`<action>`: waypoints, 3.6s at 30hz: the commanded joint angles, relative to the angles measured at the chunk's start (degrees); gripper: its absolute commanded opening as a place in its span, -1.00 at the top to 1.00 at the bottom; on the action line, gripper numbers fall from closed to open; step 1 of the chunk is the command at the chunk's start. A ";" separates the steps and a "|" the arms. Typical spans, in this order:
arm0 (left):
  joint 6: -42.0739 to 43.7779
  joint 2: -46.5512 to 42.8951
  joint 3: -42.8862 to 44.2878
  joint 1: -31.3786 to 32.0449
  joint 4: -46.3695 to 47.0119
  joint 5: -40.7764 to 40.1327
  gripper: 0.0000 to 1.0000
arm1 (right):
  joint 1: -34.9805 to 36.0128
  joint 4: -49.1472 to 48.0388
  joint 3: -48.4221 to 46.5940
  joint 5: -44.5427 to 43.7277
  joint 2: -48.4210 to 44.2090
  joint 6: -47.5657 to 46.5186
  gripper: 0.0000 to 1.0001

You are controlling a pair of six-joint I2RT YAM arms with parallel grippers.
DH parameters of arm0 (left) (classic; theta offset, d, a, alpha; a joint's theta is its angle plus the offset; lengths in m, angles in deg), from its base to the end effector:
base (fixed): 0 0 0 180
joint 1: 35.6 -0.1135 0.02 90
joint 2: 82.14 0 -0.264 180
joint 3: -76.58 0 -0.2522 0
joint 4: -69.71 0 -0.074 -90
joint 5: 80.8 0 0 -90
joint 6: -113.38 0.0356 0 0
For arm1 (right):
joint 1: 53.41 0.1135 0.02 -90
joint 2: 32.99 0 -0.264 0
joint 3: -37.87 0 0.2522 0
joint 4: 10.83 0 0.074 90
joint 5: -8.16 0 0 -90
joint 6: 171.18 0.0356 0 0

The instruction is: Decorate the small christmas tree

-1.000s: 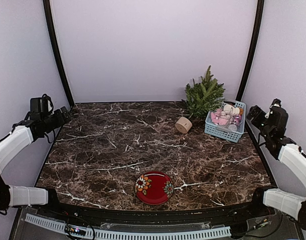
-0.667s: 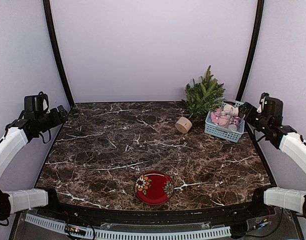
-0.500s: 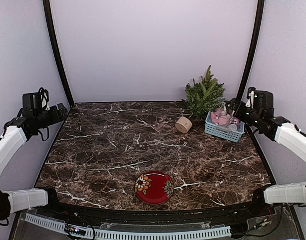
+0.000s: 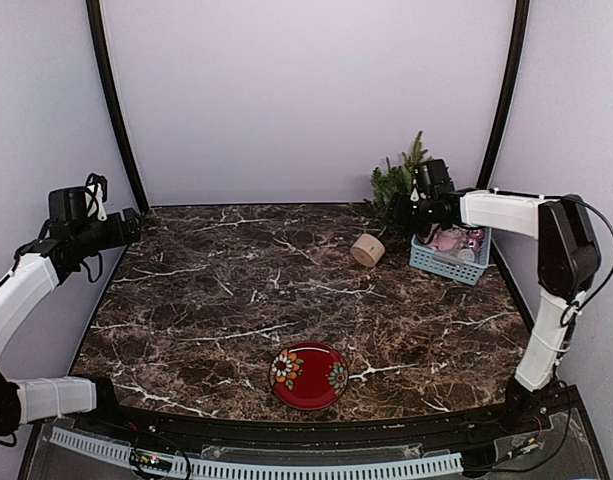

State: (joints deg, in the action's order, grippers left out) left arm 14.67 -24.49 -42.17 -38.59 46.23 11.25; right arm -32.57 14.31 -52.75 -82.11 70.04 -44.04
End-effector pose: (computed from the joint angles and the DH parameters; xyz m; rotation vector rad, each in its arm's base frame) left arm 0.2332 0.0109 0.3151 -0.1716 1.9112 -0.1015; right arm 0.3858 0.1467 0.2497 0.3262 2.2591 0.5402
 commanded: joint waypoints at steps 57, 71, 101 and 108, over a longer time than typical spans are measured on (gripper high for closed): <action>-21.64 13.10 31.99 39.17 -1.53 7.81 -0.64 | 41.83 -35.58 21.07 -0.58 -16.86 -25.04 1.00; -20.67 13.72 31.77 39.17 0.18 5.38 0.99 | 43.56 -37.84 22.75 -12.28 -13.97 -24.40 1.00; 2.29 27.46 22.40 35.09 45.06 8.67 1.00 | 39.72 -33.65 45.98 -31.52 -41.98 -10.40 -0.87; 4.42 29.46 24.21 35.02 42.75 14.46 1.00 | 36.68 -30.12 49.83 -33.57 -48.15 -7.76 -0.91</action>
State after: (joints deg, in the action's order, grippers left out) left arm 16.81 5.34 -20.32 -3.42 85.05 20.56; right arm 5.87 -17.27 -4.25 -112.88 24.81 -54.29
